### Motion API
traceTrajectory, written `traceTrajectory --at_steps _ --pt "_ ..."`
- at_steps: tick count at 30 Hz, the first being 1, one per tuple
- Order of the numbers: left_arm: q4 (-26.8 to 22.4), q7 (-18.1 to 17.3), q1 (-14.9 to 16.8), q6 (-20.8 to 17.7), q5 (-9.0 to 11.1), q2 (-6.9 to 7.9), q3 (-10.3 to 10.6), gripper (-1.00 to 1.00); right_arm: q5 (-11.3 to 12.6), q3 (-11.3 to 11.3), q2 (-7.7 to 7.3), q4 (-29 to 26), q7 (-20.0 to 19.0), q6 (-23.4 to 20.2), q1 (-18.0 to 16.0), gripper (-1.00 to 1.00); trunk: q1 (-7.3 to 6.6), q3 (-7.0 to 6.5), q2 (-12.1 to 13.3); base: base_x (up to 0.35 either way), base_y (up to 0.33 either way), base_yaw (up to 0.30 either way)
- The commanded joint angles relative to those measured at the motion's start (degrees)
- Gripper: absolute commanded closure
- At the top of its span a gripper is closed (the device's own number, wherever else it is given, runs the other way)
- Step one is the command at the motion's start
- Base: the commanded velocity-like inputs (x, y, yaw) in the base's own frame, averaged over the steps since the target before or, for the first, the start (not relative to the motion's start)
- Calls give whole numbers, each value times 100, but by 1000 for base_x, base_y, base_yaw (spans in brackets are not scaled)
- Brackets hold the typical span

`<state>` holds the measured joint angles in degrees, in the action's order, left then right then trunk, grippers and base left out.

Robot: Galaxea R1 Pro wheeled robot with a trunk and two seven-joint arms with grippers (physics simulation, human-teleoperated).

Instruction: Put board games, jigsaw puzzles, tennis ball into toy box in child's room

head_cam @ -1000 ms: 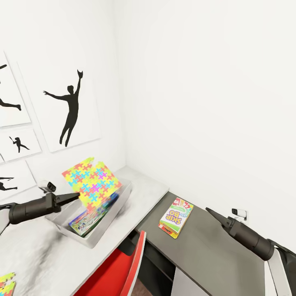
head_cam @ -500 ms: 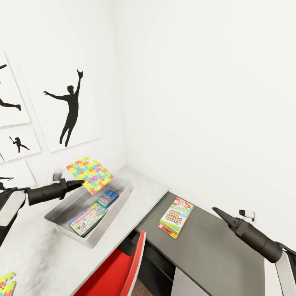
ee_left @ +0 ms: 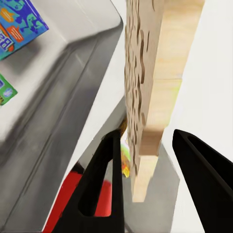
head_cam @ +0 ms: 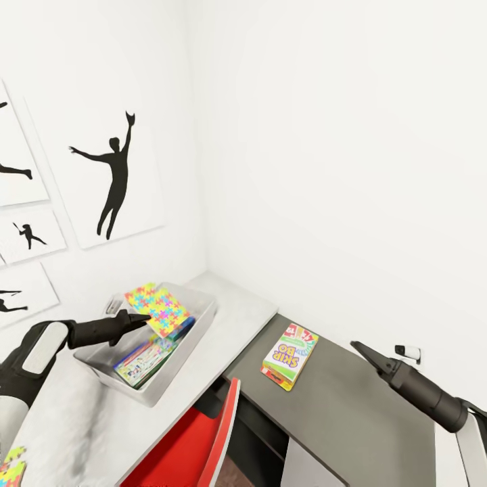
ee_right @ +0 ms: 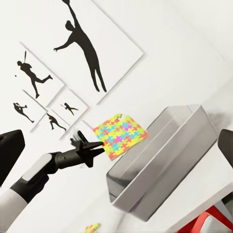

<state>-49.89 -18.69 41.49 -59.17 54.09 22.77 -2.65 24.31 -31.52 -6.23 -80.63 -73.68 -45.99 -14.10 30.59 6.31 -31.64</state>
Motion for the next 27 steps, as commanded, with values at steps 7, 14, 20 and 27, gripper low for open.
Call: traceTrajectory --at_steps 7,14,20,27 --pt "70 1 8 23 -58 -16 -16 100 36 -3 -58 2 -19 -115 -5 -100 2 76 -11 0 0 0" --pt "87 5 8 123 -72 -18 -16 100 46 -3 -62 3 -26 -120 -5 -100 2 142 -11 0 0 0" --pt "134 30 8 254 -80 -46 -14 100 58 -90 -62 4 -32 -120 -5 -100 2 198 -11 0 0 0" --pt "462 75 16 643 -96 -100 6 100 23 -164 -62 0 -135 -120 -5 -100 2 264 -11 0 0 0"
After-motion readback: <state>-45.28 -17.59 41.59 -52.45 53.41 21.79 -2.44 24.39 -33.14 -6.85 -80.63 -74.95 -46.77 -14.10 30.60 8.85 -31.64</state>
